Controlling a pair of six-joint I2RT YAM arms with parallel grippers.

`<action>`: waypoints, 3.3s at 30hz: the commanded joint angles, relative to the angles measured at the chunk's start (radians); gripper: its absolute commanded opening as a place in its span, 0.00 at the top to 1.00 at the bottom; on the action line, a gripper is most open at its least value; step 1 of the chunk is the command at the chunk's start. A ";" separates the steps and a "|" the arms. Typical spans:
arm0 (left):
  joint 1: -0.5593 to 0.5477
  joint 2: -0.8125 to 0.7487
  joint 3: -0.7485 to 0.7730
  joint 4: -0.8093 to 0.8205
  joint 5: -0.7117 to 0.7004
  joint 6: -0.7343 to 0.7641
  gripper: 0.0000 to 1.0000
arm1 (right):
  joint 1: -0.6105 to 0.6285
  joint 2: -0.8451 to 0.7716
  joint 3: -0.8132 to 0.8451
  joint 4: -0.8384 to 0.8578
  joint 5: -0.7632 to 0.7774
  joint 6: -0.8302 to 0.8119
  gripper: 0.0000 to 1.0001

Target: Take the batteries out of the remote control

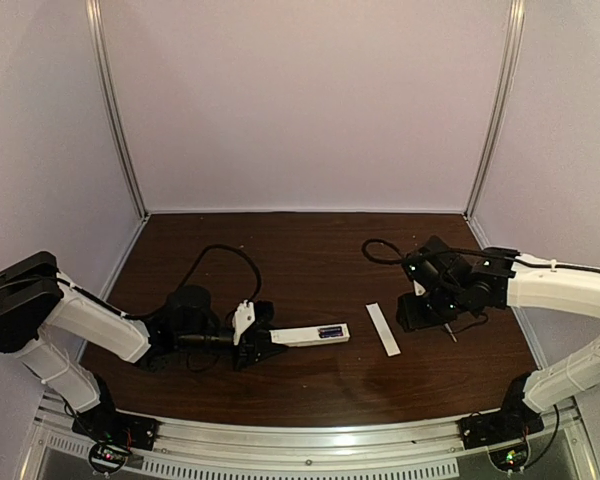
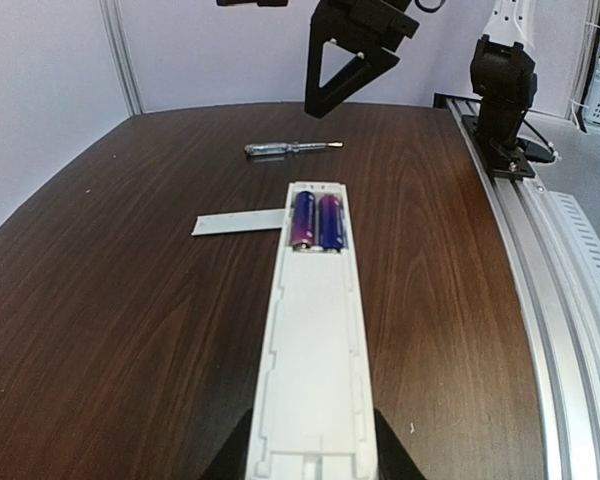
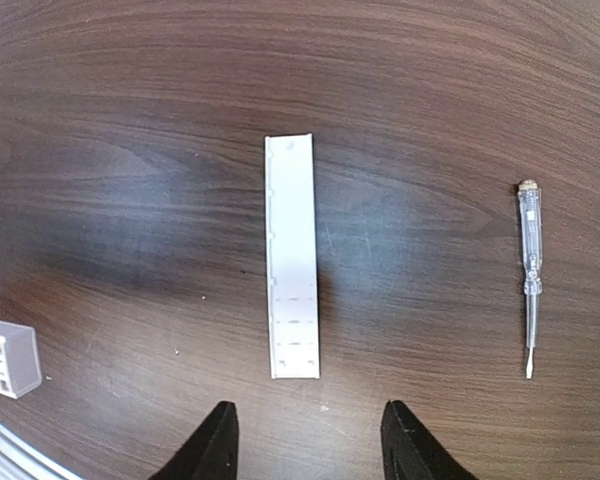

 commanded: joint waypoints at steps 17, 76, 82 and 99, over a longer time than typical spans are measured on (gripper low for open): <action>-0.005 0.138 0.063 0.103 0.001 0.023 1.00 | 0.006 -0.137 -0.176 0.263 -0.071 0.038 0.13; 0.038 0.363 0.114 0.192 0.145 0.067 0.35 | -0.317 -0.050 -0.356 0.298 0.091 0.033 0.04; 0.040 0.298 0.068 0.217 0.140 0.056 0.07 | -0.332 -0.045 -0.345 0.303 0.086 0.024 0.03; 0.047 0.109 -0.032 0.245 0.123 0.028 0.04 | -0.420 -0.013 -0.378 0.374 0.044 0.003 0.11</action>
